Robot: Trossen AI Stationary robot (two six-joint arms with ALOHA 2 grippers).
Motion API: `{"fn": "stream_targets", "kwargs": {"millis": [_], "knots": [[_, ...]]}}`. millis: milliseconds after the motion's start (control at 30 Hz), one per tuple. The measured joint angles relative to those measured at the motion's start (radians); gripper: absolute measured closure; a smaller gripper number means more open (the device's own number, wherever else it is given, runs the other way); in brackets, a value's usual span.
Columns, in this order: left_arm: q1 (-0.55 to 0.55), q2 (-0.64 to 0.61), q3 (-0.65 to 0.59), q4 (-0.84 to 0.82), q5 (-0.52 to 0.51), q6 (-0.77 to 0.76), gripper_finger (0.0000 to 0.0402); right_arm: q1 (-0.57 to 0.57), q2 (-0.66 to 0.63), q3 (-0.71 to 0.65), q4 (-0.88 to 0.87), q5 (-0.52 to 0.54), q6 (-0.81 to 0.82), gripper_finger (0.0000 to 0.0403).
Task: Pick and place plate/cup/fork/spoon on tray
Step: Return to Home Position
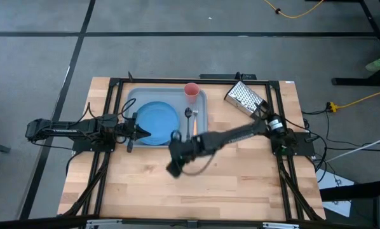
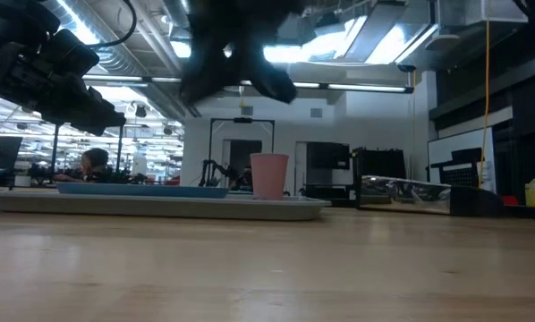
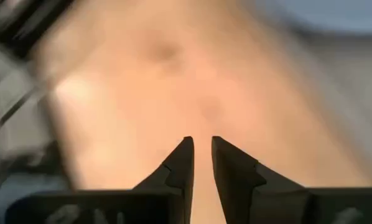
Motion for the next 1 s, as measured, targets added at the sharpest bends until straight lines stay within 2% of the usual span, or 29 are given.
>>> {"fn": "stream_targets", "kwargs": {"millis": [67, 233, 367, 467, 533, 633, 767, 1000], "knots": [[0.0, 0.0, 0.0, 0.0, 0.0, 0.0, 0.0401, 0.047, 0.0, -0.001, 0.05, -0.044, -0.046, 0.0341], [0.0, 0.0, 0.0, 0.0, 0.0, 0.0, 0.0401, 0.16, 0.013, -0.003, 0.142, 0.011, -0.293, 0.0341], [0.0, 0.0, 0.0, 0.0, 0.0, 0.0, 0.0401, 0.226, 0.016, -0.005, 0.18, 0.013, -0.421, 0.0341], [0.0, 0.0, 0.0, 0.0, 0.0, 0.0, 0.0401, 0.243, 0.015, -0.057, 0.211, -0.002, -0.498, 0.0341], [0.0, 0.0, 0.0, 0.0, 0.0, 0.0, 0.0401, 0.233, 0.004, -0.128, 0.265, -0.039, -0.54, 0.0341], [0.0, 0.0, 0.0, 0.0, 0.0, 0.0, 0.0401, 0.209, -0.046, -0.287, 0.477, -0.112, -0.571, 0.0341], [0.0, 0.0, 0.0, 0.001, 0.0, 0.0, 0.0401, 0.193, -0.154, -0.551, 0.744, -0.123, -0.566, 0.0341], [0.0, 0.0, 0.0, 0.001, 0.0, 0.0, 0.0401, 0.181, -0.435, -0.983, 0.912, -0.116, -0.547, 0.0341]]}}
